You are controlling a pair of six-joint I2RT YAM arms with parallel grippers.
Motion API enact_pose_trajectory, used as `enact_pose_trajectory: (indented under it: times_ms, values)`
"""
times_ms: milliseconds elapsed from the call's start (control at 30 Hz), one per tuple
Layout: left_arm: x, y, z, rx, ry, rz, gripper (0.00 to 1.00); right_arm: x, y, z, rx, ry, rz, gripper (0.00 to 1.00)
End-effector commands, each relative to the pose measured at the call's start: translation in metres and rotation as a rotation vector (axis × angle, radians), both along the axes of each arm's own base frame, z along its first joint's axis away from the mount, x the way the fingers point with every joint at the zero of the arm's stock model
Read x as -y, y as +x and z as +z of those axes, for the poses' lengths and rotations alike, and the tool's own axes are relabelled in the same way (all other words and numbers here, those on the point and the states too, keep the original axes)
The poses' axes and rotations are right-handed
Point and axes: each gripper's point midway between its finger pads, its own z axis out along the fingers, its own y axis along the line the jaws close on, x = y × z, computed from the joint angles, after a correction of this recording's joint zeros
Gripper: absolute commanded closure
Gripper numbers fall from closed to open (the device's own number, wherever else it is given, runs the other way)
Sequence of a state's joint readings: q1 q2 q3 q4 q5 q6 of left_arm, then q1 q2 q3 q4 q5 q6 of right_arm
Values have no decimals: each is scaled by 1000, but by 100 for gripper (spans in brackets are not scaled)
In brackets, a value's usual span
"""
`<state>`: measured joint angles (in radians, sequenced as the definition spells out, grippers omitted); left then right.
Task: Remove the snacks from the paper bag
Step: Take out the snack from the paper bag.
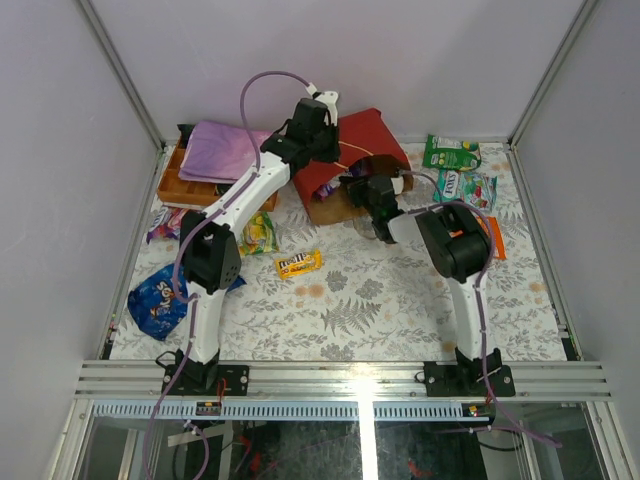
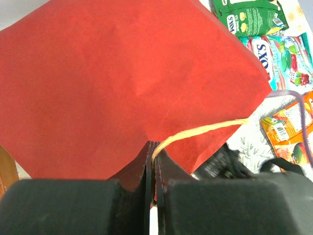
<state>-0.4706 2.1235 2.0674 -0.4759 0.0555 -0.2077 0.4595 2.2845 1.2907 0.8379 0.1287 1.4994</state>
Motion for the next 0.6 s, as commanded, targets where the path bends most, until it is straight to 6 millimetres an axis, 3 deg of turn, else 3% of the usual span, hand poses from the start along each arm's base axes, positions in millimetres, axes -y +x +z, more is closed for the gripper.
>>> enact_pose_trajectory:
  times_ms: [0,333,433,467,500,533,567]
  values:
    - [-14,0,25,41,-8,27,100,5,-27,90,218,30,40,100]
    - [-21,-4,16,21,4,45,100,46,-151,97,258,-108,180,100]
    - [-24,-6,11,15,10,52,100,64,-195,88,234,-200,229,100]
    - [-25,-6,8,12,15,54,100,73,-210,93,242,-231,233,100]
    - [-26,-6,6,9,18,56,100,81,-221,78,200,-276,238,100]
    - [-27,-7,5,7,22,57,100,91,-236,82,203,-304,235,100]
    - [-28,-7,3,6,26,59,100,99,-249,73,171,-344,244,100]
